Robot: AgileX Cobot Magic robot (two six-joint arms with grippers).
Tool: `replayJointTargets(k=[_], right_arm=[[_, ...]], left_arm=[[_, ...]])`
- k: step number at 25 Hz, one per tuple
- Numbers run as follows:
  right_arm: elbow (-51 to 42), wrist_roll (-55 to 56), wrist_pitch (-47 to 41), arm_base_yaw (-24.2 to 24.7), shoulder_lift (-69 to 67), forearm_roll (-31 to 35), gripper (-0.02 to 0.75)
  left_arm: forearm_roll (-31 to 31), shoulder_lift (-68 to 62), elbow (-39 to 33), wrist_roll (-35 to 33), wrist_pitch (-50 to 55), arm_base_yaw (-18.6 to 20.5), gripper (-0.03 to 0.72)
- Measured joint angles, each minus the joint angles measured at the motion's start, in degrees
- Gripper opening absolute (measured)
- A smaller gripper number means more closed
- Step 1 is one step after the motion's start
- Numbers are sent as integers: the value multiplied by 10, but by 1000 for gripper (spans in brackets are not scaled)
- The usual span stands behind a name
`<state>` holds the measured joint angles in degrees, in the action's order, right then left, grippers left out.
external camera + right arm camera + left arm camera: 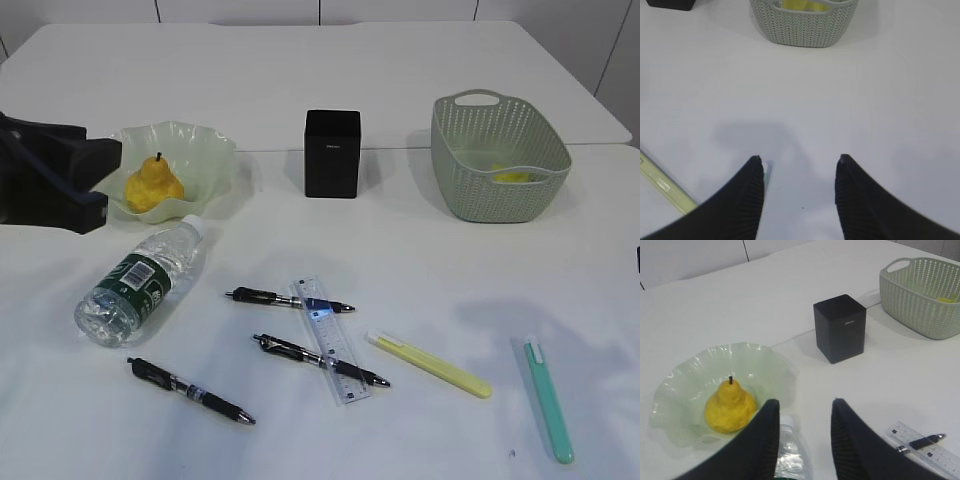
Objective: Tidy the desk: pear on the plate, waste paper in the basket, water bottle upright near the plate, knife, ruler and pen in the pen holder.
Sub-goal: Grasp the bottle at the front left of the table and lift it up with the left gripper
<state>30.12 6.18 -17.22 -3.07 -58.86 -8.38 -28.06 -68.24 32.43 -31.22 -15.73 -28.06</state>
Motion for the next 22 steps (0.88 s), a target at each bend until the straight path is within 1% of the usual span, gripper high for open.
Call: replayJointTargets(k=[3, 9, 15, 18, 22], right_arm=[[0, 0, 0, 0, 0, 1, 351], [0, 0, -1, 0, 0, 1, 351], [0, 0, -1, 0, 0, 1, 351], [0, 0, -1, 0, 0, 1, 351], [0, 0, -1, 0, 0, 1, 351]], left_arm=[[-8, -14, 0, 16, -2, -11, 246], [3, -20, 0, 18, 6, -11, 258], [22, -20, 6, 18, 36, -11, 324], [24, -20, 26, 18, 56, -11, 370], [26, -23, 56, 18, 100, 11, 415]])
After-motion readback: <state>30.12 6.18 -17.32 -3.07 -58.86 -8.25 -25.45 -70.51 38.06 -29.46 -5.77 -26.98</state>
